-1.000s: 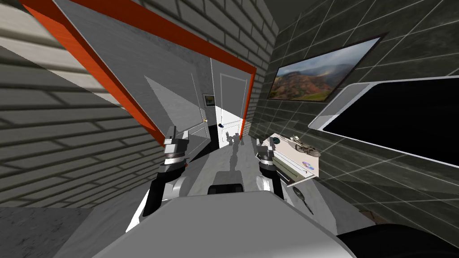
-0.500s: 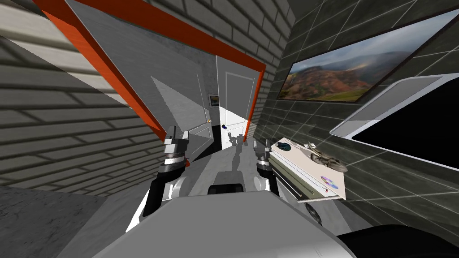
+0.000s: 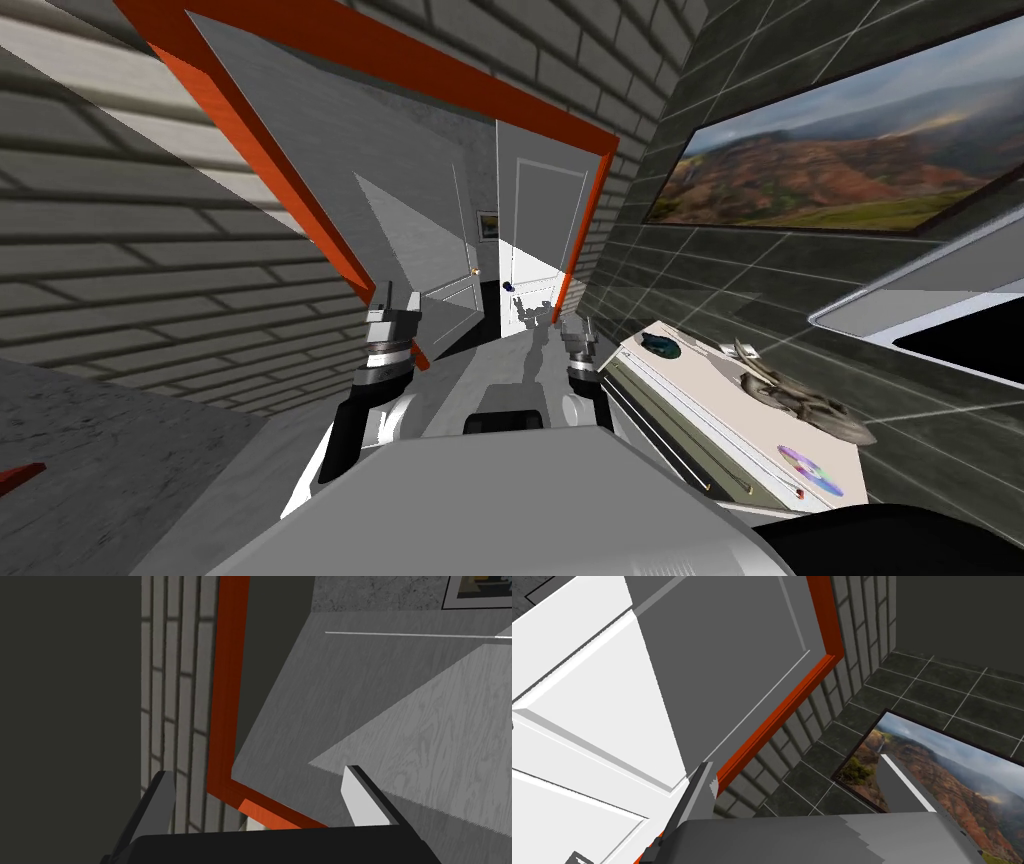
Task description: Push the door open
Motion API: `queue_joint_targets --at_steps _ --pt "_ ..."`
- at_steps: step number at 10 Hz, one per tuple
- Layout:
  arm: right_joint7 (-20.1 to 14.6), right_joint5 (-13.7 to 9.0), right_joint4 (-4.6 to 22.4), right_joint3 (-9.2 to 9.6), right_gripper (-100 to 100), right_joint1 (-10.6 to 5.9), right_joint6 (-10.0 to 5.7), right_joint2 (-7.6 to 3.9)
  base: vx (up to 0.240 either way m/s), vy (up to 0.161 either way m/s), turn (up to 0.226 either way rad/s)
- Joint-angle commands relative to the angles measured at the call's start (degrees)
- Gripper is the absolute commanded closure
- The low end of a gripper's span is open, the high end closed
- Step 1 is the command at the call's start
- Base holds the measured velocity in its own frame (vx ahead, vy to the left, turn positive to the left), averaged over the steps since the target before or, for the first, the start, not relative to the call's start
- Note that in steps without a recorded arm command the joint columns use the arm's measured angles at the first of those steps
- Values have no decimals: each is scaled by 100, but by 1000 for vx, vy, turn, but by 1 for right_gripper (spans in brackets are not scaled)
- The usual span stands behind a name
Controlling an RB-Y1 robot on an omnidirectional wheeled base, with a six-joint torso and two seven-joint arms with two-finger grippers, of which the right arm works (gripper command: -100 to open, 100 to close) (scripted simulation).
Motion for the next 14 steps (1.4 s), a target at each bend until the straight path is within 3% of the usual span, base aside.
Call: queue_joint_targets --at_steps 1,5,14 --pt "-126 -90 160 30 -100 -61 -17 -5 111 -17 124" --pt "-548 -380 769 166 -100 -224 -182 -13 124 -52 193" --pt "-1267 -875 1809 399 -100 -501 -464 28 103 -51 161"
